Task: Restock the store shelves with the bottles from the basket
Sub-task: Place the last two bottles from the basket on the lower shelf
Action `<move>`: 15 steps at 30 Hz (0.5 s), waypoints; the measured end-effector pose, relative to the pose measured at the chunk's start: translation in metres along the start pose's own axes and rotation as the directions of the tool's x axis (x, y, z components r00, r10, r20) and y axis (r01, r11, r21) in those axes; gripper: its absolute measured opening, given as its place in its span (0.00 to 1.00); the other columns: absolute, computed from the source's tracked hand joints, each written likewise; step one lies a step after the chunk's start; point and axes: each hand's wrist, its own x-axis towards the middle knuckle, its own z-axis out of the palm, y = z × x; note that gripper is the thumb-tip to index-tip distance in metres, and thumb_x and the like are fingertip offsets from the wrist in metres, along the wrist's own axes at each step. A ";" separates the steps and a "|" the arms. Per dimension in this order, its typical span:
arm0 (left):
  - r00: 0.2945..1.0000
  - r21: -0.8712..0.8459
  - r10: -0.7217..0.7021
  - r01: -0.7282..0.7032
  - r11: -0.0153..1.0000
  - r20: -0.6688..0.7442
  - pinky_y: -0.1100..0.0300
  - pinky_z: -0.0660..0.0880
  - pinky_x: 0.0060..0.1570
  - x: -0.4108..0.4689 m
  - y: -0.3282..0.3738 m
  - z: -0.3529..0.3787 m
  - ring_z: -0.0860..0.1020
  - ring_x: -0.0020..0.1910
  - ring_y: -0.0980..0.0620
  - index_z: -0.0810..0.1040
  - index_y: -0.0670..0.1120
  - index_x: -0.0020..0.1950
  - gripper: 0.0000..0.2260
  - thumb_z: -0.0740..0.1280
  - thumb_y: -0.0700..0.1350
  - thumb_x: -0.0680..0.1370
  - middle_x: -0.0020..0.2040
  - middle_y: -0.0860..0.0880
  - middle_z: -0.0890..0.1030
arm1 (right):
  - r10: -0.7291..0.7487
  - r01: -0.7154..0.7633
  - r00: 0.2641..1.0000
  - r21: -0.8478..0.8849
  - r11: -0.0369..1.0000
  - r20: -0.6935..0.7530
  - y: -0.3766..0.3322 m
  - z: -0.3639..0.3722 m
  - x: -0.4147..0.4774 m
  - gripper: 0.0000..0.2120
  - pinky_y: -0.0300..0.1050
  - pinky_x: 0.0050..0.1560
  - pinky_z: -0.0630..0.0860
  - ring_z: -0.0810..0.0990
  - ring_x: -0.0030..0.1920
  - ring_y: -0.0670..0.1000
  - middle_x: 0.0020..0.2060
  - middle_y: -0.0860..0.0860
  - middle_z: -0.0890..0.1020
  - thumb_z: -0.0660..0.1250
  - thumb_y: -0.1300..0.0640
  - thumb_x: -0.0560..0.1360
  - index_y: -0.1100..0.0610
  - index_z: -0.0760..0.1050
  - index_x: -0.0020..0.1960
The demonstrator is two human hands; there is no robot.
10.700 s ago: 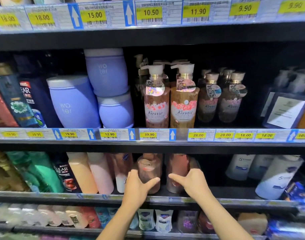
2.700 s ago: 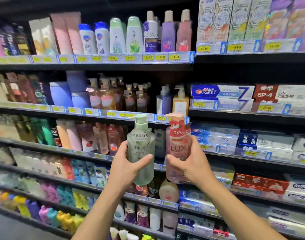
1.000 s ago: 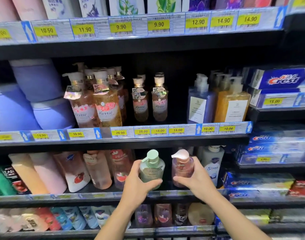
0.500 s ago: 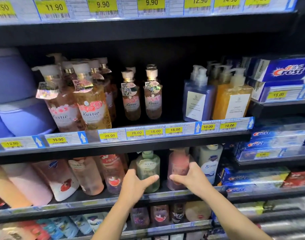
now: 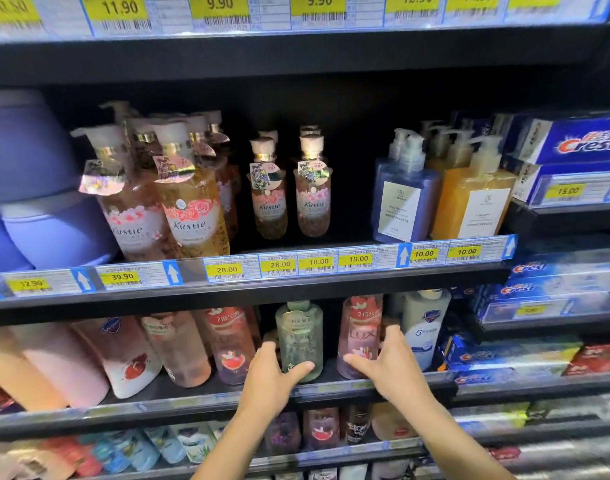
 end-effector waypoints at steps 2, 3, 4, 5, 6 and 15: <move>1.000 -0.004 0.003 -0.003 1.000 0.004 0.52 0.78 0.49 0.002 -0.004 0.002 0.79 0.49 0.53 0.70 0.52 0.49 0.22 0.77 0.62 0.69 0.50 0.51 0.80 | -0.022 0.022 1.000 0.004 1.000 -0.019 0.001 0.002 -0.003 0.26 0.52 0.51 0.78 0.78 0.53 0.54 0.51 0.51 0.76 0.79 0.44 0.70 0.53 0.66 0.53; 1.000 -0.007 0.005 -0.005 1.000 0.007 0.52 0.78 0.50 0.003 -0.004 0.002 0.79 0.49 0.53 0.71 0.52 0.50 0.22 0.77 0.62 0.69 0.51 0.51 0.80 | -0.026 0.026 0.999 -0.001 1.000 -0.020 0.001 0.002 -0.002 0.24 0.52 0.50 0.78 0.78 0.52 0.54 0.50 0.51 0.76 0.78 0.45 0.71 0.53 0.66 0.52; 1.000 -0.003 -0.001 0.001 1.000 0.012 0.53 0.78 0.50 0.004 -0.004 0.002 0.79 0.50 0.53 0.71 0.51 0.50 0.22 0.77 0.62 0.69 0.51 0.51 0.80 | -0.021 0.021 1.000 -0.010 1.000 -0.016 0.001 0.001 -0.001 0.23 0.52 0.48 0.77 0.79 0.51 0.54 0.50 0.51 0.76 0.77 0.44 0.71 0.53 0.66 0.51; 1.000 0.000 -0.003 0.003 1.000 0.012 0.53 0.78 0.50 0.005 -0.004 0.002 0.79 0.49 0.52 0.72 0.51 0.51 0.22 0.77 0.62 0.69 0.52 0.51 0.80 | -0.013 0.013 1.000 -0.018 1.000 -0.008 0.000 0.001 0.001 0.23 0.52 0.47 0.77 0.79 0.50 0.54 0.49 0.51 0.77 0.77 0.44 0.71 0.53 0.66 0.51; 1.000 0.002 -0.008 0.008 1.000 0.010 0.52 0.78 0.49 0.006 -0.003 0.002 0.79 0.49 0.52 0.72 0.50 0.51 0.22 0.77 0.62 0.69 0.51 0.50 0.80 | -0.004 0.004 1.000 -0.024 1.000 -0.001 -0.001 0.001 0.003 0.23 0.52 0.47 0.77 0.79 0.50 0.55 0.49 0.52 0.77 0.76 0.43 0.72 0.53 0.66 0.51; 0.999 0.074 -0.043 0.041 0.996 0.019 0.57 0.75 0.41 0.011 0.006 0.002 0.78 0.45 0.51 0.72 0.47 0.50 0.23 0.74 0.62 0.72 0.49 0.48 0.79 | 0.023 -0.022 0.999 -0.052 0.998 0.022 -0.004 0.004 0.011 0.25 0.53 0.51 0.78 0.79 0.52 0.56 0.50 0.54 0.77 0.75 0.39 0.72 0.57 0.71 0.52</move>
